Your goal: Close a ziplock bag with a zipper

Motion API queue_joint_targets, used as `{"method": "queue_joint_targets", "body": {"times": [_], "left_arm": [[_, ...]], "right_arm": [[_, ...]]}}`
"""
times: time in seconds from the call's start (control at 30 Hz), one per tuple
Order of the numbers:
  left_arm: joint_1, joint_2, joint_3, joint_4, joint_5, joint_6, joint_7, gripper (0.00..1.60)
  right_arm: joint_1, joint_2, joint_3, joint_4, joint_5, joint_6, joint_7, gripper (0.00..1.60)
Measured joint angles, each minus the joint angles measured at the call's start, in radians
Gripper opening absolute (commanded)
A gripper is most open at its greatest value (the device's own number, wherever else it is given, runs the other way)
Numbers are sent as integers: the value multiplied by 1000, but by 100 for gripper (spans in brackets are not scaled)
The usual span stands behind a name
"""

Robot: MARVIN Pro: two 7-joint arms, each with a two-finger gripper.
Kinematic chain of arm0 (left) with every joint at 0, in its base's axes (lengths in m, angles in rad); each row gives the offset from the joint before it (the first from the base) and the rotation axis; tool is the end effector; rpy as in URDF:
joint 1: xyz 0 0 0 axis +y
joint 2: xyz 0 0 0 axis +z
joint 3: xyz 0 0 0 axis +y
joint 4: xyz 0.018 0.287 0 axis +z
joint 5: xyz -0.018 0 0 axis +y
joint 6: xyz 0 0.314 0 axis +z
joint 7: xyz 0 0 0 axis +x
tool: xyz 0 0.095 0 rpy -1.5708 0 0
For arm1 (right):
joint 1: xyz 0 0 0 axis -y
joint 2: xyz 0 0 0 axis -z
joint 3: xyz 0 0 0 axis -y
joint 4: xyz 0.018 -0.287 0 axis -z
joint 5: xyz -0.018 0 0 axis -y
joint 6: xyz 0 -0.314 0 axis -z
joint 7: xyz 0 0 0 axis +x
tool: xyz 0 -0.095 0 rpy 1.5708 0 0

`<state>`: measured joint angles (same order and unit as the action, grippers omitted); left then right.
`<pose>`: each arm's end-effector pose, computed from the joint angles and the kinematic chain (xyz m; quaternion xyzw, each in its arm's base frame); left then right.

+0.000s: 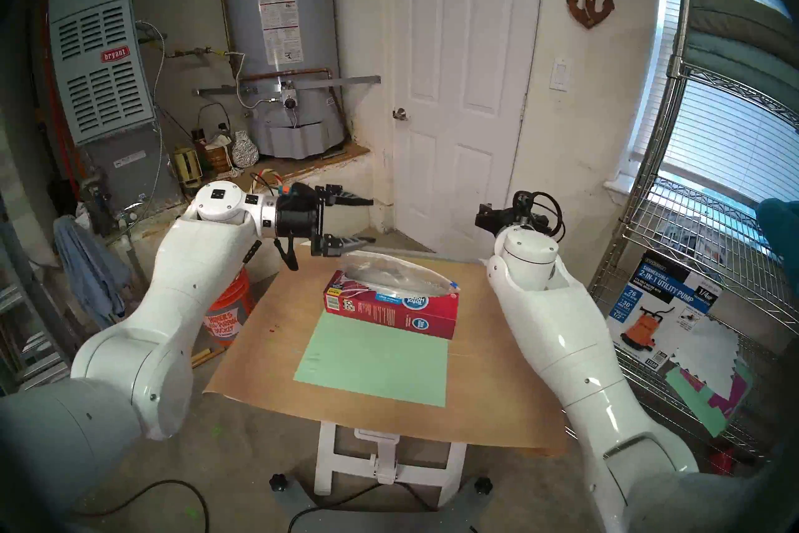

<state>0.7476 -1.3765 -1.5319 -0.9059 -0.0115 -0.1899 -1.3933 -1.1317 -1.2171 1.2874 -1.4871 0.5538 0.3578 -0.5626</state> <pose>0.5564 -0.0051 -0.1534 0.4967 -0.5442 0.6065 0.2989 0.5221 -0.0549 -0.1892 0.7465 -0.1194 0.6493 0.0834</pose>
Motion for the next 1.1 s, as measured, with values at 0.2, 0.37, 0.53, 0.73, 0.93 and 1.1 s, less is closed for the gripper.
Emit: {"method": "queue_joint_targets", "body": {"times": [0.2,0.37,0.53,0.73,0.93,1.1], "left_arm": [[-34,5,-47,18,46,37,103,160],[-50,2,-60,54,108,72,198,160],[-61,-9,-65,86,175,114,296,160],[-69,-33,-81,97,233,170,413,160],[-72,-66,-104,96,270,223,528,160],[-72,-108,-129,93,284,267,622,160]], "right_arm": [[19,-25,12,23,-9,-10,-48,160],[40,-45,34,40,-14,-20,-95,160],[62,-62,60,62,-24,-32,-153,160],[80,-81,94,92,-36,-50,-231,160],[99,-100,129,119,-48,-70,-314,160],[116,-118,151,137,-60,-87,-382,160]]}}
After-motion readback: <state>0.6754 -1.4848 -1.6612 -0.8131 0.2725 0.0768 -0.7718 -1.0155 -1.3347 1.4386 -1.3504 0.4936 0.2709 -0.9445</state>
